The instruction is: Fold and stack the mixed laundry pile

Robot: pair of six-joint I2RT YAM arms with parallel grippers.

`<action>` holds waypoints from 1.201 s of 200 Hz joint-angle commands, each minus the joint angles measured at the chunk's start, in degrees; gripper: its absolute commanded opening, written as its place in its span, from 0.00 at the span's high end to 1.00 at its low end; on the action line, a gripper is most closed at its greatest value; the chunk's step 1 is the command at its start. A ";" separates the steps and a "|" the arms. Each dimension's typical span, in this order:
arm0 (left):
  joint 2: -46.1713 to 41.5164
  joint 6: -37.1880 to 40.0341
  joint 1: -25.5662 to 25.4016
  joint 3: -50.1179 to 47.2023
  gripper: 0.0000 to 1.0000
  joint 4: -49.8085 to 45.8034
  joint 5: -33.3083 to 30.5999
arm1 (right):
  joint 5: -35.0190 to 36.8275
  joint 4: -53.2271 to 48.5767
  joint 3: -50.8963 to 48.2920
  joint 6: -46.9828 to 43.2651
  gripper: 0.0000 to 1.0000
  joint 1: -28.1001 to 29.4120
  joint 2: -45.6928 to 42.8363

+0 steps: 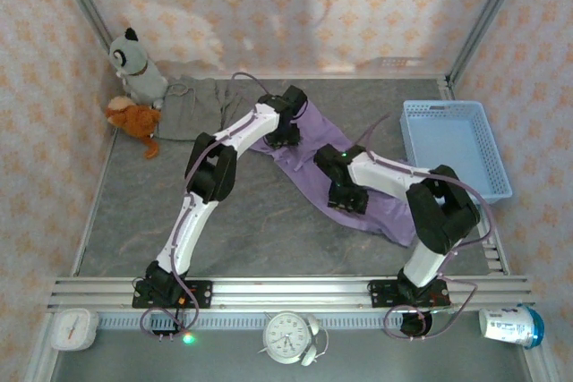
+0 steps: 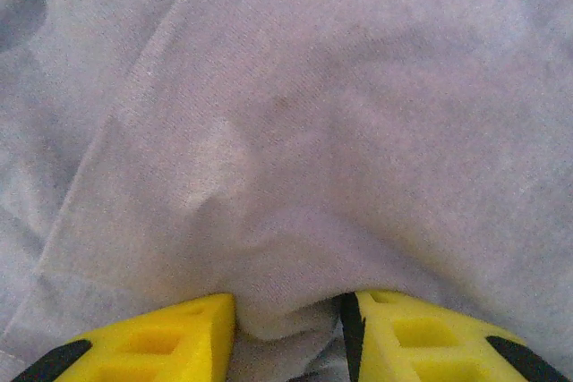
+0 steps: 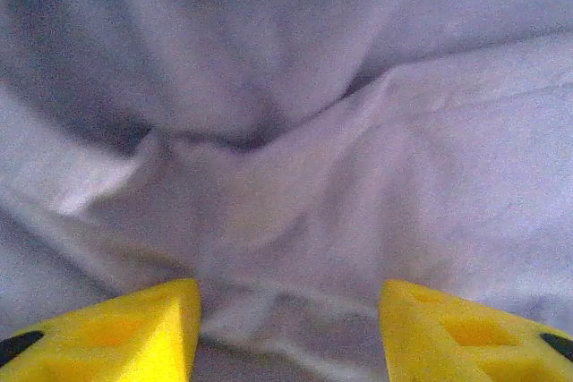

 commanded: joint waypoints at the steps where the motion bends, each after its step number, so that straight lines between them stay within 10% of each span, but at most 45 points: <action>1: 6.65 0.74 3.64 6.16 0.62 -5.85 0.92 | -3.86 -0.81 5.89 5.17 0.42 -0.04 -0.08; 60: 4.00 4.21 6.92 14.33 0.56 -6.79 12.93 | -0.42 -8.11 16.94 -2.43 0.38 -3.62 -3.12; 142: -17.30 0.21 0.91 -19.01 0.53 5.33 12.53 | 4.76 -6.45 11.44 -16.19 0.45 -13.38 -0.08; 240: -0.51 -4.88 0.23 -9.51 0.53 4.11 4.43 | -4.30 3.50 -3.73 -6.22 0.59 -12.75 0.76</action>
